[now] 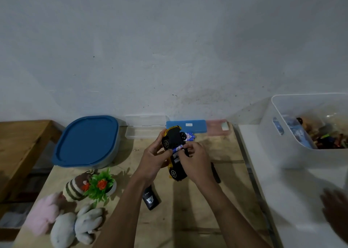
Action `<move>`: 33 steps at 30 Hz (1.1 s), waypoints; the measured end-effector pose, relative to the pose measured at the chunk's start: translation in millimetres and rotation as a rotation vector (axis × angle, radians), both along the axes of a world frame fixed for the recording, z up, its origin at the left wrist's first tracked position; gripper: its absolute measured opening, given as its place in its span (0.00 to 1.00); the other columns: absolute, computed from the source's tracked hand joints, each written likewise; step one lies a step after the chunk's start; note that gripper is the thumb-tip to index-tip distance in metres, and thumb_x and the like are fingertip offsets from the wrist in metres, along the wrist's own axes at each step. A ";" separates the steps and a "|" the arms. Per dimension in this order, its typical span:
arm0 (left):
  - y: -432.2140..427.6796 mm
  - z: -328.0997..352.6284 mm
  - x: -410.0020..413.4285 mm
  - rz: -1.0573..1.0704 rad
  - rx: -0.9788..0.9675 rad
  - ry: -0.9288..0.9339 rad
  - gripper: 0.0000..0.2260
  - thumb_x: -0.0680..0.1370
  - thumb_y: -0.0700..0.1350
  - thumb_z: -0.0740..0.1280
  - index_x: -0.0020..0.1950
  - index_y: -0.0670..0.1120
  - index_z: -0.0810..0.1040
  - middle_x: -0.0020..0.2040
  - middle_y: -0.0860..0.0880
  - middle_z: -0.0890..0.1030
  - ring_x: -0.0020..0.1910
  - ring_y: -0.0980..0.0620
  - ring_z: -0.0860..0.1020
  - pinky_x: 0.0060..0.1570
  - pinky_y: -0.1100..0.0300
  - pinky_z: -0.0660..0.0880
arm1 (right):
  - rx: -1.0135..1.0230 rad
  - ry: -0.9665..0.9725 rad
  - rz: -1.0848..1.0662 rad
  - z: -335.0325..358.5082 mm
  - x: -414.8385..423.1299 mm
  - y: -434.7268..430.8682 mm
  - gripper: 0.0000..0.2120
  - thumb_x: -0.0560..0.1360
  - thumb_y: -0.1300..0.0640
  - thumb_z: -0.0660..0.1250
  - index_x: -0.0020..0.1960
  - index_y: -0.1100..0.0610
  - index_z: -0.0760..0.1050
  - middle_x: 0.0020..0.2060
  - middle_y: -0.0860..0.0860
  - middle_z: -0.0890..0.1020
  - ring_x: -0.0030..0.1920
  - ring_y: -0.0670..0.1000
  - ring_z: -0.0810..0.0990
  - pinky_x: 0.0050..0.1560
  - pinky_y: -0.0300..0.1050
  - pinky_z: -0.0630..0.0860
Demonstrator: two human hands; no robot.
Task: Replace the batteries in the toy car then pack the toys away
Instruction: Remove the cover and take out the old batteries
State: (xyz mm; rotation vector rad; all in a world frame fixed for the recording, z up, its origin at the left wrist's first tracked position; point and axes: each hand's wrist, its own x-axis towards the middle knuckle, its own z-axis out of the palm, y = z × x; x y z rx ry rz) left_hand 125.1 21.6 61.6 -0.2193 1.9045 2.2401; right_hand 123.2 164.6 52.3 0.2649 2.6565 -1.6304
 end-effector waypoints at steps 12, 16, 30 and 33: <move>-3.7 6.4 -1.5 -0.006 0.104 -0.060 0.26 0.79 0.34 0.64 0.69 0.62 0.72 0.58 0.46 0.84 0.52 0.45 0.81 0.48 0.49 0.80 | -0.084 0.094 0.080 0.4 4.2 7.7 0.08 0.75 0.53 0.69 0.51 0.50 0.73 0.48 0.45 0.76 0.48 0.42 0.75 0.45 0.36 0.74; -7.6 8.1 -3.1 -0.035 0.108 -0.092 0.25 0.80 0.36 0.64 0.70 0.61 0.71 0.59 0.46 0.84 0.55 0.43 0.81 0.49 0.48 0.81 | -0.115 0.130 0.142 -4.5 0.3 19.2 0.12 0.74 0.49 0.72 0.56 0.49 0.78 0.49 0.45 0.78 0.49 0.41 0.78 0.47 0.36 0.78; -7.8 8.5 -2.2 -0.067 0.145 -0.102 0.23 0.80 0.38 0.64 0.72 0.58 0.71 0.62 0.44 0.82 0.56 0.42 0.81 0.50 0.47 0.80 | -0.408 0.083 -0.030 15.1 7.7 11.0 0.08 0.68 0.52 0.78 0.46 0.49 0.83 0.44 0.46 0.85 0.46 0.42 0.83 0.43 0.41 0.82; -8.8 7.6 -3.8 -0.042 0.165 -0.089 0.23 0.80 0.38 0.64 0.71 0.58 0.73 0.62 0.44 0.82 0.54 0.43 0.80 0.47 0.49 0.80 | -0.671 0.101 -0.211 22.8 9.1 8.5 0.06 0.70 0.59 0.76 0.46 0.54 0.84 0.40 0.47 0.86 0.42 0.43 0.84 0.41 0.36 0.80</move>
